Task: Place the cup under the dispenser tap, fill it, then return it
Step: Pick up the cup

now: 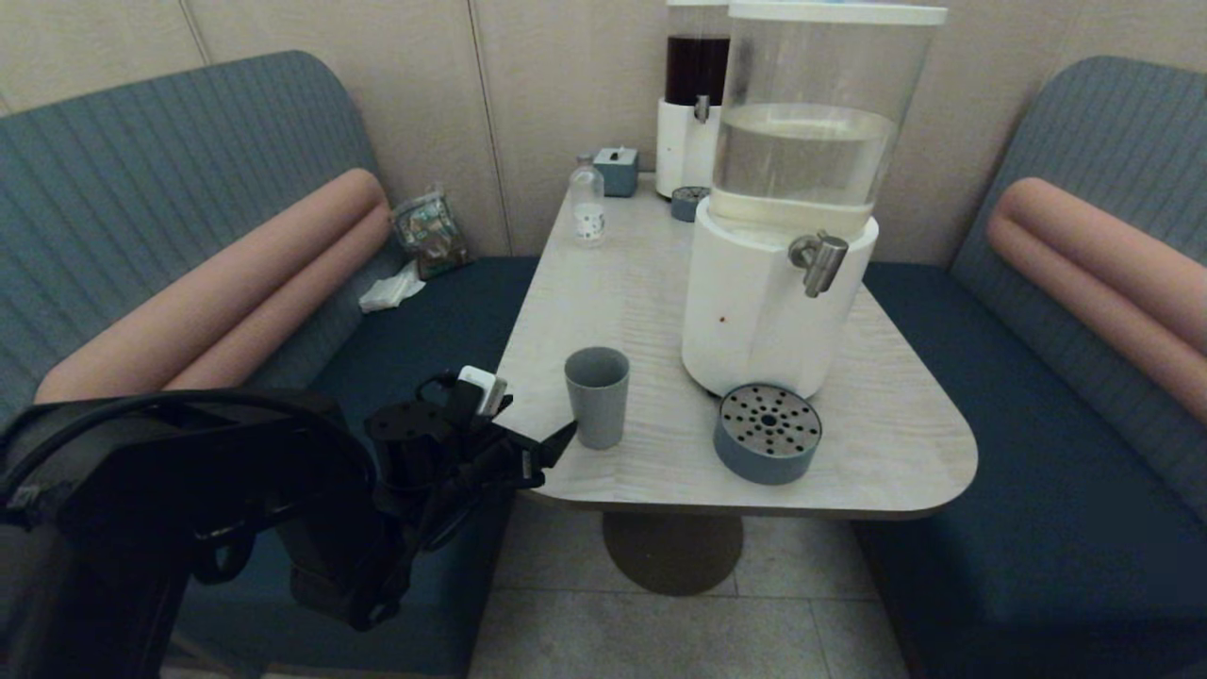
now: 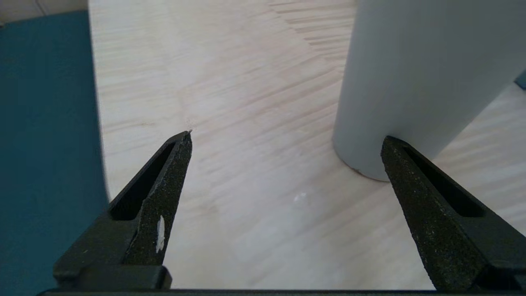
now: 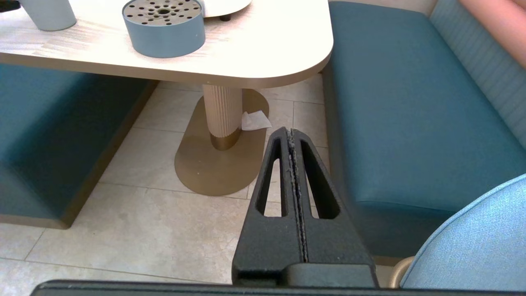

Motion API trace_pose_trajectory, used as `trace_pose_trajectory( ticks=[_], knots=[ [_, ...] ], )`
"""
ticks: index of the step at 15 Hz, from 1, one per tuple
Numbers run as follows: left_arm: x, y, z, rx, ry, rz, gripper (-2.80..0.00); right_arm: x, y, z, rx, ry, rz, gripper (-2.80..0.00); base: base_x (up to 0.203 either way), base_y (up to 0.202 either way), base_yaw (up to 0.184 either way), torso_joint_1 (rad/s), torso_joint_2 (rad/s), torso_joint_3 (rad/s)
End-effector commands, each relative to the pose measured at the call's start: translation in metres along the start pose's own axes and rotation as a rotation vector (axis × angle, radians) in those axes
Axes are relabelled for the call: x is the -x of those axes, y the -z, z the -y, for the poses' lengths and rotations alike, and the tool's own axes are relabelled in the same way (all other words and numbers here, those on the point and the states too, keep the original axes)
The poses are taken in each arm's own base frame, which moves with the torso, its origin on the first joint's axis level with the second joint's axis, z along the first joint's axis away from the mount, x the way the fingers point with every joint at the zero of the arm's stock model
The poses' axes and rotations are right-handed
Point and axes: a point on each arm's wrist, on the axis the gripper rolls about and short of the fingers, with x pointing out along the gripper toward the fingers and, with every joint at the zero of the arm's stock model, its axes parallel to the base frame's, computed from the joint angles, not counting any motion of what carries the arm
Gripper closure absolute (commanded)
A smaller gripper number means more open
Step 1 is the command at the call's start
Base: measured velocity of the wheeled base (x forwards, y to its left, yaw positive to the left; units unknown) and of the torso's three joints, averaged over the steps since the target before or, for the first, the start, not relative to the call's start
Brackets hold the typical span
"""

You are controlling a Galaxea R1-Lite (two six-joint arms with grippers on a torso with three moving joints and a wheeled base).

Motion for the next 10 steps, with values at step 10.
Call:
trace_pose_trajectory(
  ticks=[10],
  knots=[
    [0.010,-0.011,0.012,-0.018,0.029,0.009,-2.80,0.000,0.000,0.000,0.000,0.000,-0.001,0.00,0.000,0.000,0.000,0.000,0.00,0.000]
  ],
)
